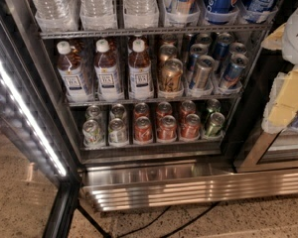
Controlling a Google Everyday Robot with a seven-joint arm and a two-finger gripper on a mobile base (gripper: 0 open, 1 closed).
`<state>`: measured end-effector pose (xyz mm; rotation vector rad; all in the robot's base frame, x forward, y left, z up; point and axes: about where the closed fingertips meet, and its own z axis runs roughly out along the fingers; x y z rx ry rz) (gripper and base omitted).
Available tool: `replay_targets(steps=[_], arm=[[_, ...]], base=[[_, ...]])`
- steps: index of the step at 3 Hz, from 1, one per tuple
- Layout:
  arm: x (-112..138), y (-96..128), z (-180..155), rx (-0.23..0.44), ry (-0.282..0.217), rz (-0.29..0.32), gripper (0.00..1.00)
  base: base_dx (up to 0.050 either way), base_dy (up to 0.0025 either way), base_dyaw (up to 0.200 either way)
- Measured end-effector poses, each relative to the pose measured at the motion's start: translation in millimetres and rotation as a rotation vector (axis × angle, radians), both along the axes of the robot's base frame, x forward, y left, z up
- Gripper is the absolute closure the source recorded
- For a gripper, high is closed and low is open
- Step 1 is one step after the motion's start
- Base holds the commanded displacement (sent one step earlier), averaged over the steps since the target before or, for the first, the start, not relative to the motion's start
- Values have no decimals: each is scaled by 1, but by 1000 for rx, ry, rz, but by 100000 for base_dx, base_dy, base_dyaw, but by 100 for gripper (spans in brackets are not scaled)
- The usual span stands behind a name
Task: Close left fridge door
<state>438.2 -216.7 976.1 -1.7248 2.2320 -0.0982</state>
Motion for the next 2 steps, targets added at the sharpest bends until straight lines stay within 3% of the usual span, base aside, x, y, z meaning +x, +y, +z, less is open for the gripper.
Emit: replay_targets(steps=[2], arm=[[0, 0, 0, 0, 0, 0, 0]], base=[[0, 0, -19899]])
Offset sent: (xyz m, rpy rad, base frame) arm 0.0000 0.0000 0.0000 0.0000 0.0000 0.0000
